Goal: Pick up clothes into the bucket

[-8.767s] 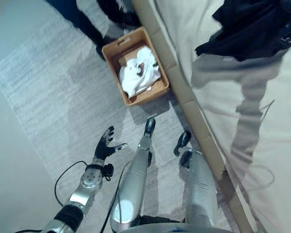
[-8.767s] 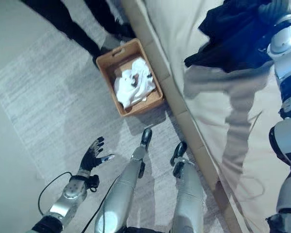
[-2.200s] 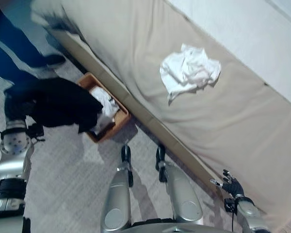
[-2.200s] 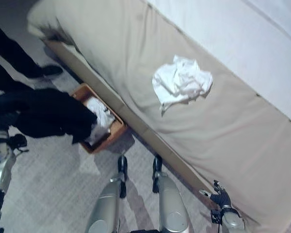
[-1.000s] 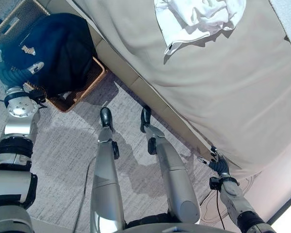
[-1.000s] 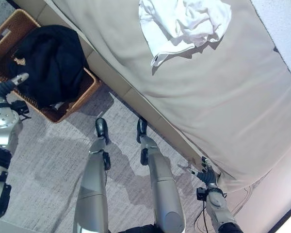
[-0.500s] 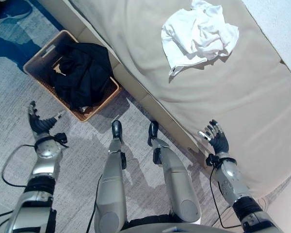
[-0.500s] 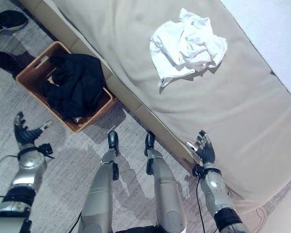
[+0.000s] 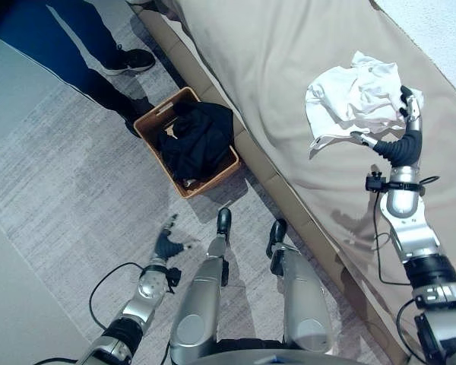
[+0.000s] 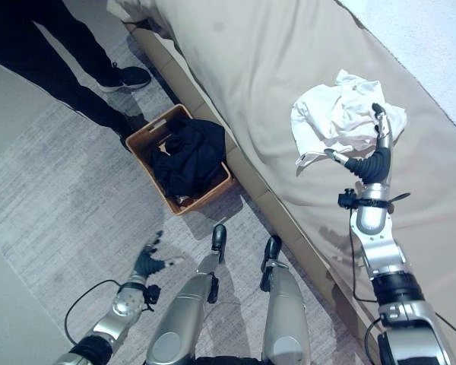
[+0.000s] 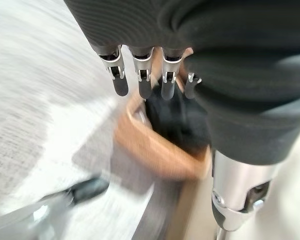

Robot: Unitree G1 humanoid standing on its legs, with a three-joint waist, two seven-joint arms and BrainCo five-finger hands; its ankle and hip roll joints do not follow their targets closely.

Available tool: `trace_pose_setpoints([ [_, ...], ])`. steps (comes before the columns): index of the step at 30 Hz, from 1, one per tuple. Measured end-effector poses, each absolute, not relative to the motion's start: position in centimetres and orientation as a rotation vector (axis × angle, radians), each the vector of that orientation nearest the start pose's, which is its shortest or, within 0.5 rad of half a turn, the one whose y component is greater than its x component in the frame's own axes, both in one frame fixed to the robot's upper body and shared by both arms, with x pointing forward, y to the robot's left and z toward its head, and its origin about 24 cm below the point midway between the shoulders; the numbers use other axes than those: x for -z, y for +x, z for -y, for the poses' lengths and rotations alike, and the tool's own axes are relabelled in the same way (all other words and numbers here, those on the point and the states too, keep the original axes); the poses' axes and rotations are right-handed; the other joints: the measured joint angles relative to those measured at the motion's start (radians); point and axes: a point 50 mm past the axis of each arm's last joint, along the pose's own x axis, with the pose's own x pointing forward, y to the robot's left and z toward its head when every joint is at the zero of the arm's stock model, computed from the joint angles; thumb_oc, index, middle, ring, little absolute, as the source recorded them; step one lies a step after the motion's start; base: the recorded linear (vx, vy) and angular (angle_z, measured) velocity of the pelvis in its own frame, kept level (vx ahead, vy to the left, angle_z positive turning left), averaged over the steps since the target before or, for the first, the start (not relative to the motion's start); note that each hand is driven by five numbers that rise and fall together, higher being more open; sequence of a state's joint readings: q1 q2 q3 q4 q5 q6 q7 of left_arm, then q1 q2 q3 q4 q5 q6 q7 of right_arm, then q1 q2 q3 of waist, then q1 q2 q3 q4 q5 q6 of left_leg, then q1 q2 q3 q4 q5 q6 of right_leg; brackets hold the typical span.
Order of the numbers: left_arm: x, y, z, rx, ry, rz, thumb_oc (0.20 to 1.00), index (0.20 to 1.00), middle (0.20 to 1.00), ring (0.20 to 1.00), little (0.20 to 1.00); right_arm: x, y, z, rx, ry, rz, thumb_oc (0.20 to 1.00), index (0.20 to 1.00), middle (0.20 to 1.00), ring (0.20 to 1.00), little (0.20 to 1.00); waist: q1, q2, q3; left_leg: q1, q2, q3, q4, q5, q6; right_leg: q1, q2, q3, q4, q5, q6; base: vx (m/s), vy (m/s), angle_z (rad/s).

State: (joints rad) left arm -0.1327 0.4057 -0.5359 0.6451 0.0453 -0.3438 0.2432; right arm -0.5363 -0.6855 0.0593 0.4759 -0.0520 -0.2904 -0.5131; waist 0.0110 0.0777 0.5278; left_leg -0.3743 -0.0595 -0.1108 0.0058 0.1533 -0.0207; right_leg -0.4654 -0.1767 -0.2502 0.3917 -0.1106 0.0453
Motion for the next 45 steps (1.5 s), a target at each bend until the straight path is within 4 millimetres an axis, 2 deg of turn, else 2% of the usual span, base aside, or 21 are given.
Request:
trace_pose_setpoints([
  [1, 5.1, 23.1, -15.9, 0.316, 0.575, -0.166, 1.0, 1.0, 1.0, 1.0, 1.0, -18.9, 32.9, 29.6, 0.574, -0.649, 0.511, 1.0, 1.0, 1.0, 1.0, 1.0, 0.009, 0.017, -0.003, -0.001, -0.003, -0.002, -0.001, 0.002, 0.002, 0.0, -0.003, -0.001, 0.001, -0.002, 0.001, 0.02, 0.005, 0.08],
  [4, 5.5, 22.4, -15.2, 0.357, 0.557, -0.182, 1.0, 1.0, 1.0, 1.0, 1.0, -20.9, 34.1, 30.9, 0.628, -0.735, 0.493, 1.0, 1.0, 1.0, 1.0, 1.0, 0.013, 0.04, -0.008, -0.001, -0.005, -0.002, -0.002, 0.007, 0.004, -0.003, -0.005, -0.002, 0.004, -0.005, 0.003, 0.0, 0.0, 0.0],
  [6, 6.6, 22.0, -15.3, 0.318, 0.513, -0.243, 1.0, 1.0, 1.0, 1.0, 1.0, -22.8, 35.2, 31.7, 0.67, -0.808, 0.466, 1.0, 1.0, 1.0, 1.0, 1.0, 0.007, 0.051, -0.012, -0.006, -0.006, -0.001, -0.003, 0.012, -0.002, -0.016, -0.008, 0.0, 0.017, -0.01, 0.003, -0.02, -0.046, 0.01],
  [7, 6.8, 21.9, -15.4, 0.295, 0.487, -0.263, 1.0, 1.0, 1.0, 1.0, 1.0, -24.2, 35.6, 32.2, 0.7, -0.835, 0.463, 1.0, 1.0, 1.0, 1.0, 1.0, 0.019, 0.055, -0.013, -0.016, -0.006, -0.002, -0.003, 0.015, -0.005, -0.03, -0.01, 0.0, 0.029, -0.017, 0.001, -0.01, -0.044, -0.01],
  [9, 6.7, 22.1, -15.4, 0.264, 0.461, -0.264, 1.0, 1.0, 1.0, 1.0, 1.0, -26.0, 35.7, 33.6, 0.761, -0.894, 0.426, 1.0, 1.0, 1.0, 1.0, 1.0, 0.036, 0.06, -0.014, -0.03, -0.002, -0.005, -0.003, 0.02, -0.013, -0.052, -0.009, -0.002, 0.045, -0.025, -0.005, -0.04, -0.062, 0.05],
  [10, 6.8, 22.0, -15.6, 0.25, 0.444, -0.269, 1.0, 1.0, 1.0, 1.0, 1.0, -26.2, 35.7, 33.8, 0.77, -0.9, 0.42, 1.0, 1.0, 1.0, 1.0, 1.0, 0.046, 0.063, -0.015, -0.036, 0.0, -0.012, -0.003, 0.025, -0.017, -0.055, -0.009, -0.009, 0.051, -0.028, -0.005, -0.05, -0.089, 0.18],
  [11, 6.8, 22.1, -15.6, 0.217, 0.407, -0.276, 1.0, 1.0, 1.0, 1.0, 1.0, -27.1, 36.0, 34.4, 0.788, -1.0, 0.365, 1.0, 1.0, 1.0, 1.0, 1.0, 0.052, 0.071, -0.021, -0.055, -0.002, -0.026, -0.003, 0.03, -0.023, -0.081, -0.013, -0.016, 0.076, -0.04, -0.007, -0.03, -0.05, 0.23],
  [13, 6.4, 22.6, -15.6, 0.141, 0.311, -0.272, 1.0, 1.0, 1.0, 1.0, 1.0, -29.0, 35.3, 36.2, 0.85, -1.109, 0.304, 1.0, 1.0, 1.0, 1.0, 1.0, 0.061, 0.089, -0.031, -0.097, -0.005, -0.042, -0.003, 0.043, -0.036, -0.128, -0.023, -0.032, 0.103, -0.052, -0.017, -0.02, -0.048, 0.27],
  [17, 6.3, 22.5, -15.6, 0.105, 0.254, -0.281, 1.0, 1.0, 1.0, 1.0, 1.0, -30.7, 34.9, 36.8, 0.88, -1.212, 0.275, 1.0, 1.0, 1.0, 1.0, 1.0, 0.071, 0.109, -0.031, -0.141, -0.016, -0.063, -0.009, 0.055, -0.033, -0.198, -0.049, -0.045, 0.176, -0.087, -0.034, 0.05, -0.044, 0.21],
  [18, 6.2, 22.6, -15.4, 0.112, 0.255, -0.27, 1.0, 1.0, 1.0, 1.0, 1.0, -31.1, 34.7, 37.1, 0.889, -1.223, 0.27, 1.0, 1.0, 1.0, 1.0, 1.0, 0.076, 0.111, -0.031, -0.149, -0.016, -0.063, -0.012, 0.045, -0.032, -0.213, -0.05, -0.043, 0.189, -0.105, -0.033, 0.11, -0.067, 0.17],
  [20, 5.6, 22.7, -15.0, 0.124, 0.245, -0.241, 1.0, 1.0, 1.0, 1.0, 1.0, -32.3, 34.4, 37.3, 0.909, -1.224, 0.269, 1.0, 1.0, 1.0, 1.0, 1.0, 0.081, 0.116, -0.032, -0.186, -0.021, -0.061, -0.022, 0.052, -0.024, -0.273, -0.059, -0.036, 0.226, -0.109, -0.044, 0.02, -0.033, 0.06],
  [21, 5.1, 22.9, -14.6, 0.132, 0.231, -0.215, 1.0, 1.0, 1.0, 1.0, 1.0, -33.6, 34.0, 37.5, 0.934, -1.219, 0.271, 1.0, 1.0, 1.0, 1.0, 1.0, 0.081, 0.121, -0.031, -0.223, -0.024, -0.061, -0.02, 0.06, -0.024, -0.317, -0.065, -0.033, 0.243, -0.111, -0.048, 0.0, 0.0, 0.0],
  [23, 4.9, 22.9, -14.3, 0.139, 0.219, -0.207, 1.0, 1.0, 1.0, 1.0, 1.0, -33.8, 33.9, 37.6, 0.932, -1.218, 0.256, 1.0, 1.0, 1.0, 1.0, 1.0, 0.085, 0.123, -0.031, -0.261, -0.024, -0.059, -0.019, 0.078, -0.032, -0.365, -0.069, -0.031, 0.265, -0.111, -0.05, 0.03, -0.024, 0.02],
  [28, 4.5, 22.9, -13.3, 0.158, 0.172, -0.194, 1.0, 1.0, 1.0, 1.0, 1.0, -34.5, 33.8, 37.6, 0.929, -1.17, 0.257, 1.0, 1.0, 1.0, 1.0, 1.0, 0.084, 0.123, -0.031, -0.341, -0.028, -0.052, -0.011, 0.082, -0.031, -0.465, -0.069, -0.01, 0.298, -0.113, -0.054, 0.03, -0.041, -0.04],
  [30, 3.8, 23.2, -12.8, 0.169, 0.138, -0.166, 1.0, 1.0, 1.0, 1.0, 1.0, -35.3, 33.6, 37.5, 0.929, -1.127, 0.285, 1.0, 1.0, 1.0, 1.0, 1.0, 0.076, 0.123, -0.031, -0.373, -0.032, -0.047, -0.008, 0.085, -0.032, -0.505, -0.073, -0.002, 0.309, -0.113, -0.054, 0.0, 0.0, 0.0],
  [34, 2.9, 23.5, -12.4, 0.181, 0.108, -0.127, 1.0, 1.0, 1.0, 1.0, 1.0, -35.7, 33.5, 37.6, 0.924, -1.066, 0.295, 1.0, 1.0, 1.0, 1.0, 1.0, 0.084, 0.122, -0.031, -0.411, -0.035, -0.04, 0.0, 0.086, -0.032, -0.548, -0.073, 0.009, 0.314, -0.113, -0.054, 0.01, -0.023, -0.03],
  [35, 2.1, 23.7, -12.2, 0.191, 0.08, -0.098, 1.0, 1.0, 1.0, 1.0, 1.0, -36.6, 33.2, 37.6, 0.925, -1.045, 0.319, 1.0, 1.0, 1.0, 1.0, 1.0, 0.085, 0.122, -0.031, -0.436, -0.037, -0.032, 0.005, 0.085, -0.032, -0.579, -0.073, 0.021, 0.322, -0.114, -0.054, 0.01, -0.019, -0.05],
  [39, 1.6, 23.9, -12.1, 0.193, 0.066, -0.078, 1.0, 1.0, 1.0, 1.0, 1.0, -38.1, 33.2, 36.9, 0.896, -1.002, 0.375, 1.0, 1.0, 1.0, 1.0, 1.0, 0.074, 0.122, -0.031, -0.477, -0.037, -0.029, 0.02, 0.086, -0.032, -0.616, -0.072, 0.025, 0.326, -0.109, -0.06, 0.01, -0.015, -0.02],
  [41, 1.7, 23.9, -12.1, 0.194, 0.063, -0.083, 1.0, 1.0, 1.0, 1.0, 1.0, -38.5, 33.2, 36.7, 0.883, -0.996, 0.385, 0.58, 0.58, 0.58, 0.58, 0.58, 0.071, 0.122, -0.031, -0.485, -0.037, -0.028, 0.022, 0.086, -0.032, -0.624, -0.071, 0.026, 0.327, -0.108, -0.061, 0.0, 0.0, 0.0],
  [42, 1.7, 23.9, -12.1, 0.193, 0.058, -0.085, 1.0, 1.0, 1.0, 1.0, 1.0, -38.6, 33.3, 36.4, 0.864, -0.985, 0.395, 0.2, 0.2, 0.2, 0.2, 0.2, 0.066, 0.122, -0.031, -0.494, -0.037, -0.028, 0.029, 0.082, -0.028, -0.629, -0.07, 0.027, 0.326, -0.108, -0.062, 0.0, 0.0, 0.0],
  [45, 1.7, 23.9, -12.2, 0.192, 0.056, -0.088, 1.0, 1.0, 1.0, 1.0, 1.0, -39.7, 33.2, 35.7, 0.848, -0.939, 0.455, 0.2, 0.2, 0.2, 0.2, 0.2, 0.056, 0.123, -0.031, -0.518, -0.036, -0.023, 0.041, 0.082, -0.028, -0.649, -0.067, 0.031, 0.322, -0.096, -0.065, 0.0, 0.03, -0.05],
])
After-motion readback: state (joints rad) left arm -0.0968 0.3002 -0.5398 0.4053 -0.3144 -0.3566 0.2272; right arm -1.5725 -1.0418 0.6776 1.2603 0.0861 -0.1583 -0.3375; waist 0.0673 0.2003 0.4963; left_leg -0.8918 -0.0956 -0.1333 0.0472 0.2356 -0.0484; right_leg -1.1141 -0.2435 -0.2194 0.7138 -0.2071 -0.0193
